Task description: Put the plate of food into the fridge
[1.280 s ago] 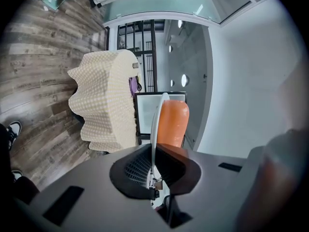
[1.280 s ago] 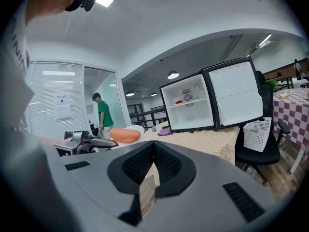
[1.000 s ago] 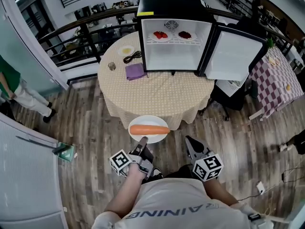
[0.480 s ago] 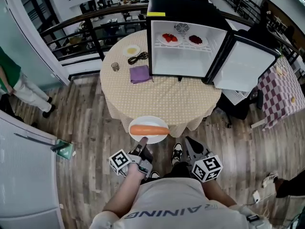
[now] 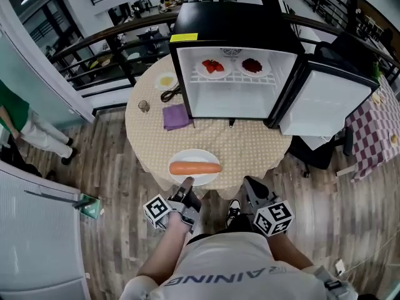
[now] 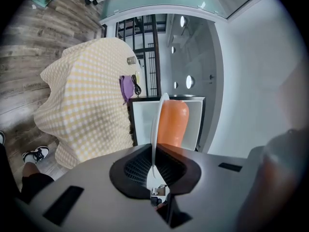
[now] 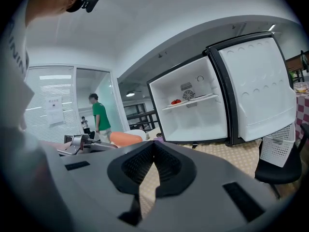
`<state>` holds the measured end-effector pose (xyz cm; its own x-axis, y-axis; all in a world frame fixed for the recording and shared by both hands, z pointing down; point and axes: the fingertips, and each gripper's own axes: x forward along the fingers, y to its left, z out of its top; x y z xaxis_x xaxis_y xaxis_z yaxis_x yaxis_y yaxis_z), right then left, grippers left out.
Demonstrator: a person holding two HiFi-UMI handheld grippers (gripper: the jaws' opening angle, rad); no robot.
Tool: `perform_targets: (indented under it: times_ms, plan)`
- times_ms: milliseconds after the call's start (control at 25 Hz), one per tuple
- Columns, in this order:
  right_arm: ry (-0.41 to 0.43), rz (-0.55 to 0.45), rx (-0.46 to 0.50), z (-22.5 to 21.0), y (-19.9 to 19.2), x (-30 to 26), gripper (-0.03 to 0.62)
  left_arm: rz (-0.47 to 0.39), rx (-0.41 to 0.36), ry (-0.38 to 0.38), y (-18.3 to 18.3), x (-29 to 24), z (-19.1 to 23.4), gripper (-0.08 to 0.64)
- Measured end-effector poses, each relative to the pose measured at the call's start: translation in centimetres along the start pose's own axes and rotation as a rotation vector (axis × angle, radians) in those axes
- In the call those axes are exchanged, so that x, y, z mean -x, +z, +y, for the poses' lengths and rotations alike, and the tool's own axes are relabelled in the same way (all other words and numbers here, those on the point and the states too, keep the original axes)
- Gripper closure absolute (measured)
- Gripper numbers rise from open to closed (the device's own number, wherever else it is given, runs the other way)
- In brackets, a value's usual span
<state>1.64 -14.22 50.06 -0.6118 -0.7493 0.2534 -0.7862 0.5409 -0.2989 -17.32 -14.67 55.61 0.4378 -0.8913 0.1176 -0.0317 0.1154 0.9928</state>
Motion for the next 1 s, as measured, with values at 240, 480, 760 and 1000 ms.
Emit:
perform_targets:
  times_ms: [240, 480, 760, 1000]
  plan:
    - [0.012, 0.005, -0.01, -5.5, 2.0, -1.5, 0.572, -0.009, 0.008, 0.04, -0.9, -5.1, -0.1, 0.537]
    - [0.04, 0.036, -0.01, -9.3, 2.5, -2.5, 0.572, -0.04, 0.024, 0.035, -1.1, -9.7, -0.7, 0.537]
    - [0.05, 0.068, -0.027, -11.8, 2.3, -3.8, 0.572, -0.047, 0.02, 0.063, -0.8, -13.0, -0.3, 0.536]
    - [0.023, 0.091, -0.038, -12.6, 2.1, -5.0, 0.572, -0.03, 0.01, 0.09, 0.4, -15.5, 1.2, 0.537]
